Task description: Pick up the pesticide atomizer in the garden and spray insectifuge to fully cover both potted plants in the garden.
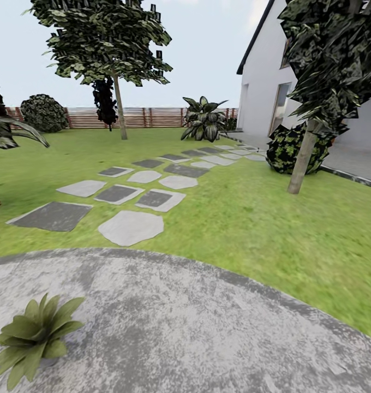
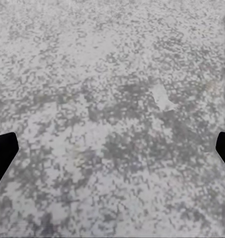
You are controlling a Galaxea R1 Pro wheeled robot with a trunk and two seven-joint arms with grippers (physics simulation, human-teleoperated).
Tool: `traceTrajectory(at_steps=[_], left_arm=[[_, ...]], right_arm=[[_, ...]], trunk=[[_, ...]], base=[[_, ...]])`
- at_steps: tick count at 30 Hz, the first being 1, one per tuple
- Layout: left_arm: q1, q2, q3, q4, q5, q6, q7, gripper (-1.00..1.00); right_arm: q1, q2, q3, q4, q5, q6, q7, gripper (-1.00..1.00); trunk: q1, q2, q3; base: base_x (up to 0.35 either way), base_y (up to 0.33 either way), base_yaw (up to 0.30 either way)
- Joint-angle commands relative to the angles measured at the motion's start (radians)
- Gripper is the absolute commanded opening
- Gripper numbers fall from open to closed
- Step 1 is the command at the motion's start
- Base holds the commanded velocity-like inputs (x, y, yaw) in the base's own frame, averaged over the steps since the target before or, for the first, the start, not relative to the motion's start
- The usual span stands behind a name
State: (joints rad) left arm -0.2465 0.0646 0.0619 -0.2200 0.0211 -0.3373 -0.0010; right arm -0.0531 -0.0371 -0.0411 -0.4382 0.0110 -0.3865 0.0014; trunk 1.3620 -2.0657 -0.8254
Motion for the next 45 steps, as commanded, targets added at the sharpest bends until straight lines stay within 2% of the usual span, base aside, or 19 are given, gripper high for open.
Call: traceTrajectory(at_steps=[1,34,45], left_arm=[[-0.001,0.0,0.003,0.001,0.002,-0.003,-0.001,1.0],[0.0,0.0,0.003,0.002,0.003,-0.003,-0.001,1.0],[0.0,0.0,0.004,0.002,0.003,-0.003,0.0,1.0]], right_arm=[[-0.001,0.0,-0.001,0.001,0.001,-0.003,0.0,1.0],[-0.001,0.0,-0.001,0.003,0.001,-0.003,0.0,1.0],[-0.001,0.0,-0.002,0.001,0.0,-0.003,0.0,1.0]], trunk=[[0.0,0.0,-0.001],[0.0,0.0,-0.001],[0.0,0.0,-0.001]], base=[[0.301,-0.187,0.0],[0.301,-0.186,0.0],[0.31,-0.006,0.0]])
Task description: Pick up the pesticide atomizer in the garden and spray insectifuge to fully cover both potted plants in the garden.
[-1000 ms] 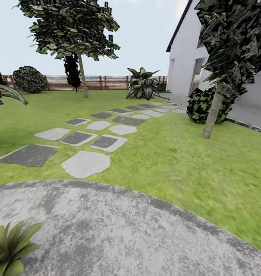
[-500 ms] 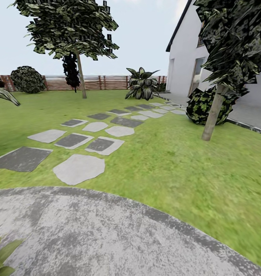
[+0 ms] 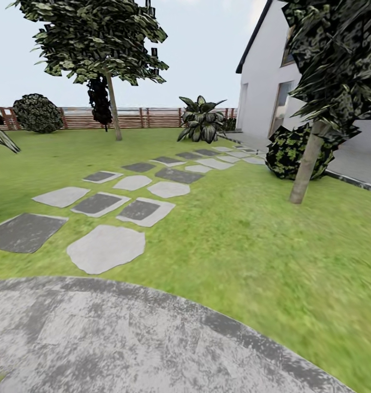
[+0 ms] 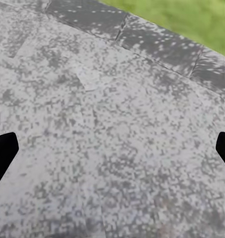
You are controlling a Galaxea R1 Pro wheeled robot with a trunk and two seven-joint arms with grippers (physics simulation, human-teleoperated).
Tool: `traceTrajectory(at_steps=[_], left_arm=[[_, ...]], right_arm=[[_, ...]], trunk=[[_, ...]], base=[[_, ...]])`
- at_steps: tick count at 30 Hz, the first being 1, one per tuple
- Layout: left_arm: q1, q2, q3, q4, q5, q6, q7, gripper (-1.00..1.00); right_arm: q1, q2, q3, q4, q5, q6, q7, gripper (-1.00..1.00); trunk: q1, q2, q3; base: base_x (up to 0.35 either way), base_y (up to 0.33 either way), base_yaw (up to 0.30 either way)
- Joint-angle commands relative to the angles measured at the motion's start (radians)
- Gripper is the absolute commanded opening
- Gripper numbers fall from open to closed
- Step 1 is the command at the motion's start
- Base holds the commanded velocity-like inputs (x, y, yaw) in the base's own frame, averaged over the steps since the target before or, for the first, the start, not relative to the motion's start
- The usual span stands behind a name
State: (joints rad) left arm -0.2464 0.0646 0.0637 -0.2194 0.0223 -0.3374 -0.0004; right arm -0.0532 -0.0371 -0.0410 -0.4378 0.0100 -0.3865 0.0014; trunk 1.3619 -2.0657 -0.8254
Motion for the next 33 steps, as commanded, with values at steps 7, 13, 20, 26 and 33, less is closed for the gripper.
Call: traceTrajectory(at_steps=[7,13,20,26,33], left_arm=[[-0.001,0.0,0.002,0.001,0.002,-0.003,-0.001,1.0],[-0.001,0.0,0.002,0.001,0.002,-0.003,-0.001,1.0],[-0.001,0.0,0.002,0.001,0.002,-0.003,-0.001,1.0],[-0.001,0.0,0.002,0.001,0.002,-0.003,-0.001,1.0],[-0.001,0.0,0.002,0.001,0.002,-0.003,-0.001,1.0]], right_arm=[[-0.001,0.0,-0.002,0.001,0.001,-0.003,-0.002,1.0],[-0.001,0.0,-0.002,0.001,0.001,-0.003,-0.003,1.0],[-0.001,0.0,-0.002,0.001,0.001,-0.003,-0.003,1.0],[-0.001,0.0,-0.002,0.002,0.002,-0.003,-0.003,1.0],[-0.001,0.0,-0.002,0.001,0.002,-0.003,-0.003,1.0]], trunk=[[0.0,0.0,-0.001],[0.0,0.0,-0.001],[0.0,0.0,-0.001],[0.0,0.0,-0.001],[0.0,0.0,-0.001]], base=[[0.315,0.079,0.038],[0.331,0.011,0.236],[0.334,0.001,0.121],[0.335,0.0,0.008],[0.335,0.0,0.0]])
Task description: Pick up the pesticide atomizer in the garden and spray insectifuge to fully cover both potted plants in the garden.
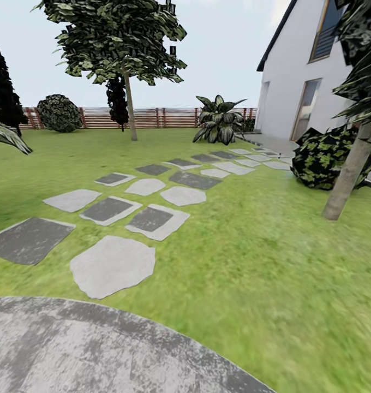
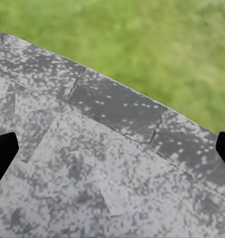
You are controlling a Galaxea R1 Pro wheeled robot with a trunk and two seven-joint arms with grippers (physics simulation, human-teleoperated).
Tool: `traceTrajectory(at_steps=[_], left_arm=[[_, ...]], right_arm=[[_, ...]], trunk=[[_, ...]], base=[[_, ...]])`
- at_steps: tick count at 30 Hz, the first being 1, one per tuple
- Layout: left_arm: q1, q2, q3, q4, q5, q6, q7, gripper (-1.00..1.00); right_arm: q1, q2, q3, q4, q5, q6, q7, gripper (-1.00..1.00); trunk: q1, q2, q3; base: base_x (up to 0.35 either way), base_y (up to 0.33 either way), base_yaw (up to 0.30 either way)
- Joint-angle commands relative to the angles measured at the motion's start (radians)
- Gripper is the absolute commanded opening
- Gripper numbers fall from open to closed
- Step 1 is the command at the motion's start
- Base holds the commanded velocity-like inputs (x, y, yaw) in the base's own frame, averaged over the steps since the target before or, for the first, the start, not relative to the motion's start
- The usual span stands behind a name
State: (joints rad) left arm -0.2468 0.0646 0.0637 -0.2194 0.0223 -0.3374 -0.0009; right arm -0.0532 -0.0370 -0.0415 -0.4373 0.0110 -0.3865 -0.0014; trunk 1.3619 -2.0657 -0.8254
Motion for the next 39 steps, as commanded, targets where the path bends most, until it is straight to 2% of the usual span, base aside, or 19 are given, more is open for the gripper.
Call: traceTrajectory(at_steps=[1,10,21,28,39], left_arm=[[-0.001,0.0,0.002,0.001,0.002,-0.003,-0.001,1.0],[0.0,0.0,0.002,0.0,0.002,-0.003,-0.001,1.0],[0.0,0.0,0.002,0.001,0.002,-0.003,-0.001,1.0],[0.0,0.0,0.002,0.001,0.002,-0.003,-0.001,1.0],[0.0,0.0,0.002,0.002,0.002,-0.003,-0.001,1.0]], right_arm=[[-0.001,0.0,-0.002,0.001,0.001,-0.003,0.0,1.0],[-0.001,0.0,-0.002,0.001,0.001,-0.003,0.0,1.0],[-0.001,0.0,-0.001,0.0,0.0,-0.003,0.0,1.0],[-0.001,0.0,-0.002,0.0,0.0,-0.003,0.0,1.0],[-0.001,0.0,0.0,0.0,0.001,-0.004,0.005,1.0]], trunk=[[0.0,0.0,-0.001],[0.0,0.0,-0.001],[0.0,0.0,-0.001],[0.0,0.0,-0.001],[0.0,0.0,-0.001]], base=[[0.335,0.0,0.0],[0.335,0.014,0.0],[0.33,0.12,0.001],[0.332,0.017,0.147],[0.338,0.0,0.014]])
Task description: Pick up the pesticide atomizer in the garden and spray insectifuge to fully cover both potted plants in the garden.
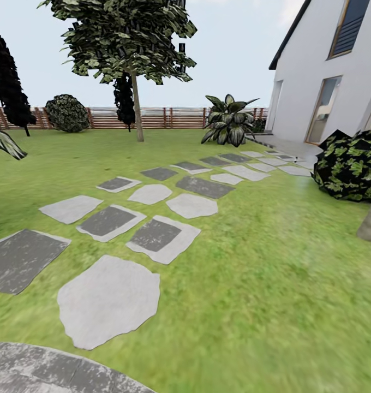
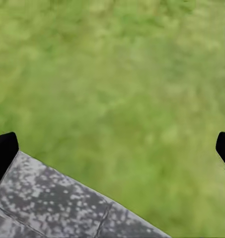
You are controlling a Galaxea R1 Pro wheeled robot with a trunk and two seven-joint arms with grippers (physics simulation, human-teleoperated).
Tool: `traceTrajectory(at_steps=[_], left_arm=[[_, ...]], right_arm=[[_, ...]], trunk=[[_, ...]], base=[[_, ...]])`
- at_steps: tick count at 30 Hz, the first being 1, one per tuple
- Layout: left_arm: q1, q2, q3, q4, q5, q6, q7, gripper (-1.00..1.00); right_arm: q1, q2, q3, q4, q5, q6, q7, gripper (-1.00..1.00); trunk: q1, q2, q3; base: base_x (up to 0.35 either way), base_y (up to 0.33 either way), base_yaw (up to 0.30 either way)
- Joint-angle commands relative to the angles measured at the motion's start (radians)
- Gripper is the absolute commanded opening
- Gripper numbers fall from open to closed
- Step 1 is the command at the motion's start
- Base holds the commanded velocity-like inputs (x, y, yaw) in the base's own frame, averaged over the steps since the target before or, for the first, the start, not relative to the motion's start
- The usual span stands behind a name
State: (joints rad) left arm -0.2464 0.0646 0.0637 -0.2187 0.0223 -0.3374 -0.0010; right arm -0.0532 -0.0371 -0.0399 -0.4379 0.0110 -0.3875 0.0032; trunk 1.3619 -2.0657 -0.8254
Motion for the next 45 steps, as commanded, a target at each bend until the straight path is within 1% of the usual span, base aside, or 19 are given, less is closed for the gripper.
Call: traceTrajectory(at_steps=[1,29,45], left_arm=[[-0.001,0.0,0.002,0.001,0.002,-0.003,-0.001,1.0],[-0.001,0.0,0.002,0.001,0.002,-0.003,-0.001,1.0],[-0.001,0.0,0.002,0.001,0.002,-0.003,0.0,1.0]], right_arm=[[-0.001,0.0,-0.002,0.001,0.001,-0.003,0.0,1.0],[-0.001,0.0,-0.002,0.001,0.001,-0.002,0.0,1.0],[-0.001,0.0,-0.002,0.002,0.001,-0.002,0.0,1.0]], trunk=[[0.0,0.0,-0.001],[0.0,0.0,-0.001],[0.0,0.0,-0.001]], base=[[0.338,0.0,0.0],[0.338,0.001,0.0],[0.338,0.078,0.0]])
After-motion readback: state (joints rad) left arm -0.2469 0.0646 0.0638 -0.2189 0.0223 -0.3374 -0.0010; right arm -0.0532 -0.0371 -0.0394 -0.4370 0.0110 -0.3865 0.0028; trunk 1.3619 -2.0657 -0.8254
